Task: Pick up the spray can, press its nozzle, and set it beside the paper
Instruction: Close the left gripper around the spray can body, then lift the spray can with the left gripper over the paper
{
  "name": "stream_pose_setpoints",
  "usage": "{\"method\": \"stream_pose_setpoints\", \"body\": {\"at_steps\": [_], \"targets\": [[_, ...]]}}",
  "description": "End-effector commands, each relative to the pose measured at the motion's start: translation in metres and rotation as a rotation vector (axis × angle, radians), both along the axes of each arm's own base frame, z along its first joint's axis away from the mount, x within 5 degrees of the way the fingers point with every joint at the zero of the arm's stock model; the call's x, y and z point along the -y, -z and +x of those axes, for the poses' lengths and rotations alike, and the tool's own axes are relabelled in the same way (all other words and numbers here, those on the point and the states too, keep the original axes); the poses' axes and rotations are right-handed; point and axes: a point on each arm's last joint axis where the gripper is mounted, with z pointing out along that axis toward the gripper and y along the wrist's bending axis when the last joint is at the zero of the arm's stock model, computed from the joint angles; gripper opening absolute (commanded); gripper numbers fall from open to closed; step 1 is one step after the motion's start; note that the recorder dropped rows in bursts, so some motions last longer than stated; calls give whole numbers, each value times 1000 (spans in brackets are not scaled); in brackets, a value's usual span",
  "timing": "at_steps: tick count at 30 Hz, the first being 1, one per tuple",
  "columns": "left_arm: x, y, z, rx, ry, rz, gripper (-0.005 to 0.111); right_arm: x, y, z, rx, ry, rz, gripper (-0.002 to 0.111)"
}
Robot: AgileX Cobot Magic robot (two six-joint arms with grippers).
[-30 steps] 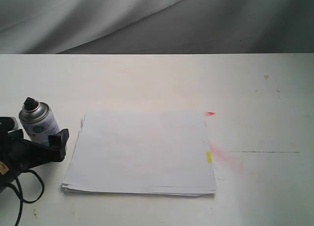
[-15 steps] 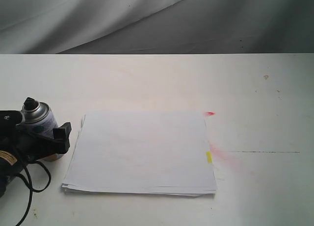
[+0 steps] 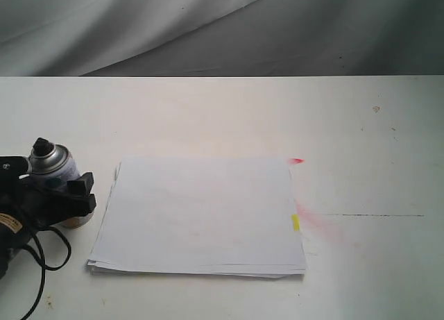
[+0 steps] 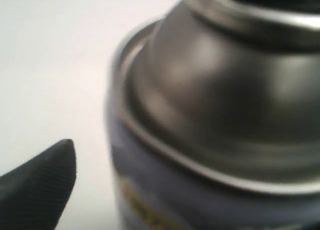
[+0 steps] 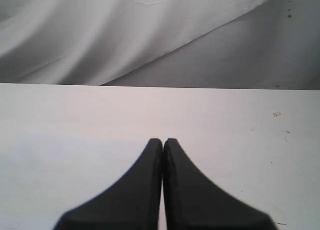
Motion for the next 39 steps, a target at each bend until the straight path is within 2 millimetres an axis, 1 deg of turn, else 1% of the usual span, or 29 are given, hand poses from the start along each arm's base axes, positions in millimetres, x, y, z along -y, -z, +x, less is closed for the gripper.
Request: {"method": "stream_pose_setpoints", "body": {"at_steps": [1, 4, 5, 6, 10, 14, 17, 20, 22, 26, 29, 33, 36, 39], "targets": [[-1, -1, 2, 12, -21, 0, 48, 0, 1, 0, -1, 1, 4, 0], [-1, -1, 2, 13, -19, 3, 13, 0, 1, 0, -1, 1, 4, 0], [-1, -1, 2, 19, -19, 4, 4, 0, 1, 0, -1, 1, 4, 0], [0, -2, 2, 22, -14, 8, 0, 0, 1, 0, -1, 1, 4, 0], [4, -9, 3, 38, 34, 2, 0, 0, 1, 0, -1, 1, 4, 0], [6, -25, 2, 38, 51, -14, 0, 0, 1, 0, -1, 1, 4, 0], [5, -40, 1, -3, 52, 6, 0, 0, 1, 0, -1, 1, 4, 0], [9, -62, 5, -74, 119, 63, 0, 0, 1, 0, -1, 1, 4, 0], [11, -81, 10, -83, 151, 72, 0, 0, 1, 0, -1, 1, 4, 0], [15, -122, 17, -17, 191, 97, 0, 0, 1, 0, -1, 1, 4, 0], [16, -142, 18, 16, 208, 108, 0, 0, 1, 0, -1, 1, 4, 0], [17, -153, 17, -17, 243, 130, 0, 0, 1, 0, -1, 1, 4, 0], [18, -153, 15, -50, 256, 130, 0, 0, 1, 0, -1, 1, 4, 0], [19, -150, 13, -87, 301, 185, 0, 0, 1, 0, -1, 1, 4, 0]]}}
